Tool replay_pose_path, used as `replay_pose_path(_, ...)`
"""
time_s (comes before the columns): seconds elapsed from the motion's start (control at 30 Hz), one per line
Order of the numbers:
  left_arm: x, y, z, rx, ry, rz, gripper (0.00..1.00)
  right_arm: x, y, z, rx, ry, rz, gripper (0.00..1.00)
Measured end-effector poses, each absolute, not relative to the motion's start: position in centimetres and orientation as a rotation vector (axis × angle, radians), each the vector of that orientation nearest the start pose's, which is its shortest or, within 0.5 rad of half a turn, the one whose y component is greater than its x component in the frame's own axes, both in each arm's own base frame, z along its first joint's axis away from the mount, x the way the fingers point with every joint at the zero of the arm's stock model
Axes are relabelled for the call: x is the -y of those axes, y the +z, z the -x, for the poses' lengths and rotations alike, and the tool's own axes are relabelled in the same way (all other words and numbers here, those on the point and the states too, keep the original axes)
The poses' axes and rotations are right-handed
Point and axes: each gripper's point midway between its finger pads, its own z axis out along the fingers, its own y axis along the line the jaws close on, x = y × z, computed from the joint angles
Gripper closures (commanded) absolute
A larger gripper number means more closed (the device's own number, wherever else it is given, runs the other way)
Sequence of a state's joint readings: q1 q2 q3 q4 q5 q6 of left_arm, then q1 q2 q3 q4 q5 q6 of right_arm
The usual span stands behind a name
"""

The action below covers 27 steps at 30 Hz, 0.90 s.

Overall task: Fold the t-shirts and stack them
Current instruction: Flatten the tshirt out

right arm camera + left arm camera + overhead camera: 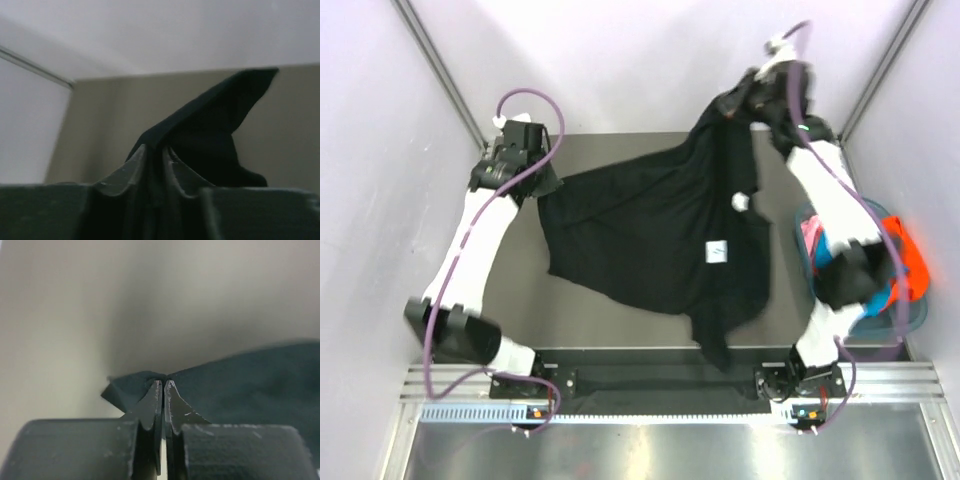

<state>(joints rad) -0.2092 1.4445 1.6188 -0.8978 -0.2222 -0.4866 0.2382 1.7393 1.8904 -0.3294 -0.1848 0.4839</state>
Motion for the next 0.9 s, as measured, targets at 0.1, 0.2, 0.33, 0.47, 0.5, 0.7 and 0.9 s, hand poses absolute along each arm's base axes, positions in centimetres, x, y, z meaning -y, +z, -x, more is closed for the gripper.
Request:
replay_pose_path(0.1, 3.0, 24.2, -39.6, -2.314, 0.012, 0.521, 0.9, -19.8, 28.7, -56.2, -2.02, 0.69, -0.082, 0.57)
replay_pose_path(0.2, -0.5, 20.1, -41.3, -2.386, 0.165, 0.606, 0.34, -20.5, 22.2, -59.2, -2.165, 0.654, -0.081, 0.41)
replay_pose_path(0.33, -2.2, 18.0, -42.9, -2.434, 0.255, 0.637, 0.11, -19.1, 18.6, -56.7, -2.328, 0.56, -0.086, 0.36)
replay_pose_path(0.47, -1.5, 18.5, -41.6, -2.446, 0.217, 0.627, 0.11, -17.0, 18.6, -49.8, -2.437, 0.432, -0.041, 0.36)
replay_pose_path(0.5, -1.2, 18.7, -40.8, -2.451, 0.198, 0.621, 0.13, -16.7, 18.8, -47.3, -2.462, 0.407, -0.02, 0.37)
replay_pose_path(0.7, 3.4, 19.1, -33.5, -2.479, -0.093, 0.523, 0.15, -20.0, 18.1, -31.8, -2.527, 0.451, 0.237, 0.37)
replay_pose_path(0.9, 9.9, 14.3, -28.2, -2.671, -0.226, 0.416, 0.12, -19.4, 9.8, -22.1, -2.757, 0.409, 0.362, 0.36)
